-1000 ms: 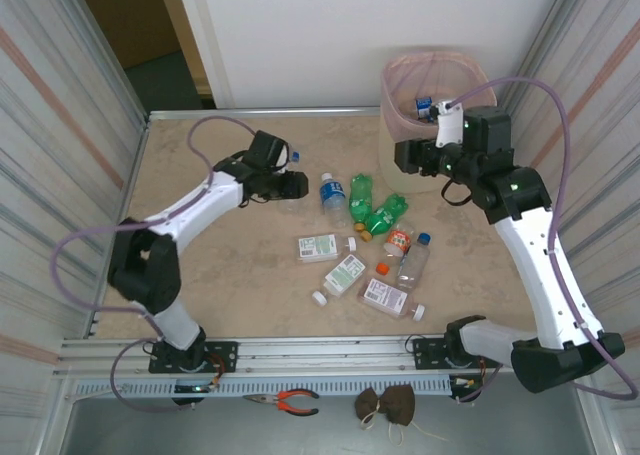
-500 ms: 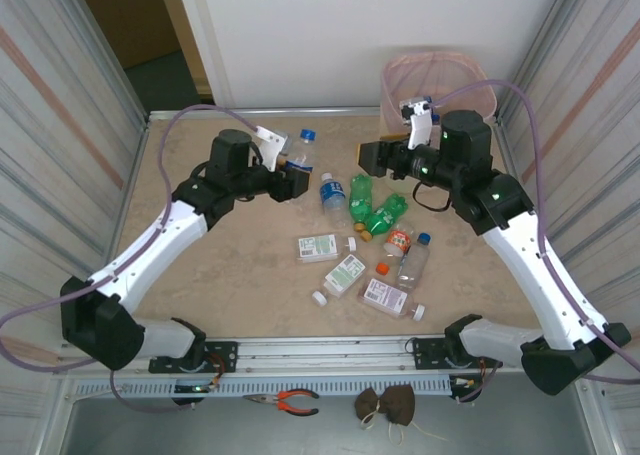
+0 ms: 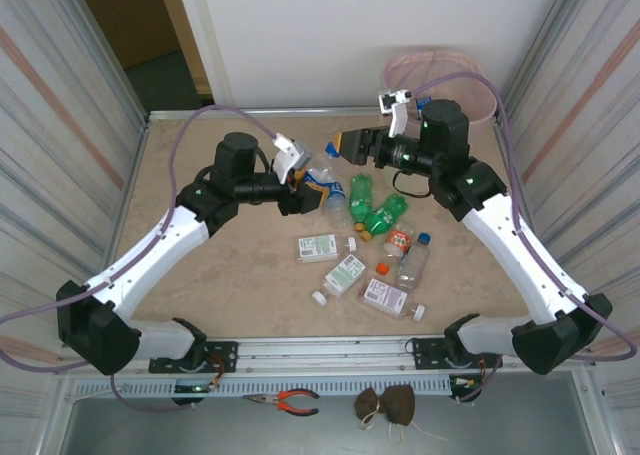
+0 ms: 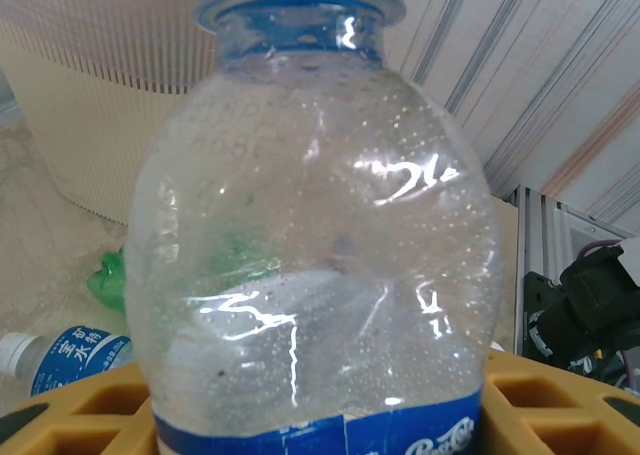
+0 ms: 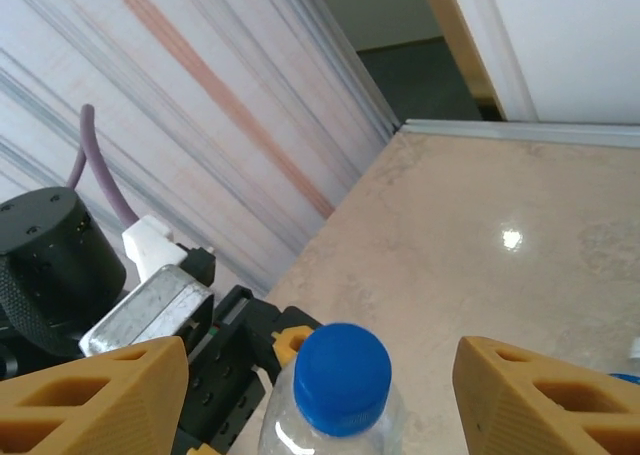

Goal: Put the plastic bottles in the bin

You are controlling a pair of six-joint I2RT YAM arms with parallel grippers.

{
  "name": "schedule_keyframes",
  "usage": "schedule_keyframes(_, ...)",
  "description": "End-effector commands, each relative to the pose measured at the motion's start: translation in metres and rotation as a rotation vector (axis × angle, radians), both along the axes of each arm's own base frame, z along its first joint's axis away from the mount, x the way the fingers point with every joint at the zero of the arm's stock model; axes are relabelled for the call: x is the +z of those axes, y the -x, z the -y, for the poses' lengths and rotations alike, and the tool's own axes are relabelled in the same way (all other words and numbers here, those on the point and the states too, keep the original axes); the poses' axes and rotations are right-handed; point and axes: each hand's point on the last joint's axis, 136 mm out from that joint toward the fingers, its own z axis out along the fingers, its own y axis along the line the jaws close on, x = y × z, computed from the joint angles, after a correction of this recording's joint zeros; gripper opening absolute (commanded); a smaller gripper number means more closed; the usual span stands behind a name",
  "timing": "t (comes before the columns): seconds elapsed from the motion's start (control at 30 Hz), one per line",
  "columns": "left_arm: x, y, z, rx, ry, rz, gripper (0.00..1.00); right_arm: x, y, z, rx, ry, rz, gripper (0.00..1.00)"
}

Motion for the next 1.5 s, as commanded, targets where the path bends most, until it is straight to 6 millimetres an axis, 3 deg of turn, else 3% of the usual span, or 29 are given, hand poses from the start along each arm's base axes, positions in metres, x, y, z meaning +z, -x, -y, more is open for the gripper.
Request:
schedule_keyframes(0.0,0.025,0.005,0.006,-0.051,0.038,0.078,0.54,-0.001,0.001,-0.010,0.043,-0.026,-0.019,0.65)
schedule_keyframes(0.3,0.022,0.002,0.009,-0.040,0.034,0.063,0.54,-0.021,-0.004,-0.017,0.048,-0.012,-0.064,0.56)
schedule_keyframes(0.63,0.023,-0.001,0.008,-0.021,0.030,0.065,0.55,-0.023,-0.003,-0.021,0.046,-0.009,-0.063,0.38)
schedule_keyframes(0.9,0.029,0.000,0.005,-0.006,0.045,0.085,0.76,-0.007,-0.009,-0.008,-0.004,-0.009,-0.008,0.30)
schedule_keyframes(1.1,0.035,0.007,-0.004,0.015,0.051,0.119,0.80,0.018,-0.030,0.029,-0.078,-0.018,0.039,0.30)
schedule_keyframes(1.47,0.034,0.014,-0.016,0.054,0.047,0.133,0.80,0.084,-0.090,0.147,-0.334,-0.049,0.173,0.31)
